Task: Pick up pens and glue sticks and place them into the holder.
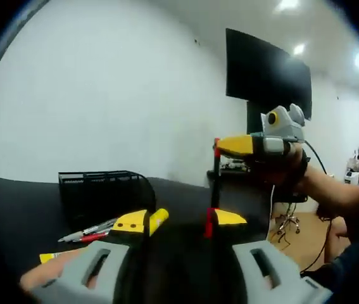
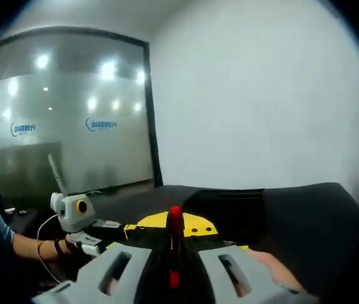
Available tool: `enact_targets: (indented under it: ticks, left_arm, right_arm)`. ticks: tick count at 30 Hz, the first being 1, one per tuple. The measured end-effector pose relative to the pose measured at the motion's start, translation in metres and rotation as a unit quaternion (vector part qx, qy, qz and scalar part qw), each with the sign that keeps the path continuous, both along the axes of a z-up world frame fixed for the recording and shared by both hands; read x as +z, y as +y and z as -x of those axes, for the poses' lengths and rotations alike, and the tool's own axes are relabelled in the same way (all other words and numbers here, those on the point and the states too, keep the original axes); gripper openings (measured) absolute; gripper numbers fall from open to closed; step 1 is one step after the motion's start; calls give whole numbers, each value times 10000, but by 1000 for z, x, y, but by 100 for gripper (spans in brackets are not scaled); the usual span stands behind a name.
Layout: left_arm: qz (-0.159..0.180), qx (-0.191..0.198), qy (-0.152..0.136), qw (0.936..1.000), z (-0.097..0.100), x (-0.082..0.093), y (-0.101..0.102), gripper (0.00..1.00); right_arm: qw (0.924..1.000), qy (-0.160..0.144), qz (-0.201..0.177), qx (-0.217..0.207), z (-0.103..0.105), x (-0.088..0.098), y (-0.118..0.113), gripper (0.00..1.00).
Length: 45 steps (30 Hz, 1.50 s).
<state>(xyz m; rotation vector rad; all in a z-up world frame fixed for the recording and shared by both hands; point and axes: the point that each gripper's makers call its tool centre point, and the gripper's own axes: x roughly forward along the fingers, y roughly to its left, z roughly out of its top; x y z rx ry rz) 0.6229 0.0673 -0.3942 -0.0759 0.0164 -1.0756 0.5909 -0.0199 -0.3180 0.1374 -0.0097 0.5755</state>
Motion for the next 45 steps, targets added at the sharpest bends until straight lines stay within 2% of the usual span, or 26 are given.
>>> enact_targets:
  ticks: [3,5,8,9,12,15,20,23,29,31,37,45]
  left_arm:
    - [91,-75,313,9994,-21,-6,12,47]
    - [100,-84,338,9993,-33,-8,18,54]
    - [-114,-170,307,9993,-43,-18,23,67]
    - [-199,-274,443,9984,-44,-24,24,69]
    - [-161,-190,498,9984,-55,-28,31,73]
    - [-362,-21,393,9986,-62,-39,38,75]
    - [-296,-96,473,9984,-62,-51,42,80]
    - [-170,-131,390,9990,-61,-44,41,81]
    - [-145,-92,320,9993,-60,-45,44,82]
    - [-148,-90,315,9994,-60,-46,44,83]
    - [212,-72,336,9992,-62,-35,51,83]
    - [250,-148,364,9989,-60,-35,49,84]
  right_arm:
    - [9998,-5,150,-144,2,-2,-8,3]
    - [9995,-2,217,-212,4,-3,-14,3]
    - [9993,4,257,-286,7,-3,-20,3]
    - [9992,18,266,-308,7,-4,-22,3]
    - [9989,106,278,-371,8,-4,-28,3]
    - [9986,80,279,-442,7,-1,-34,3]
    - [9981,89,303,-531,0,2,-41,3]
    - [9978,100,319,-565,-6,4,-44,3]
    - [9977,128,363,-565,-24,8,-45,3]
    - [9976,121,404,-543,-30,11,-42,3]
    - [9974,67,577,-419,-50,20,-30,3]
    - [9978,24,630,-197,-89,32,-14,3]
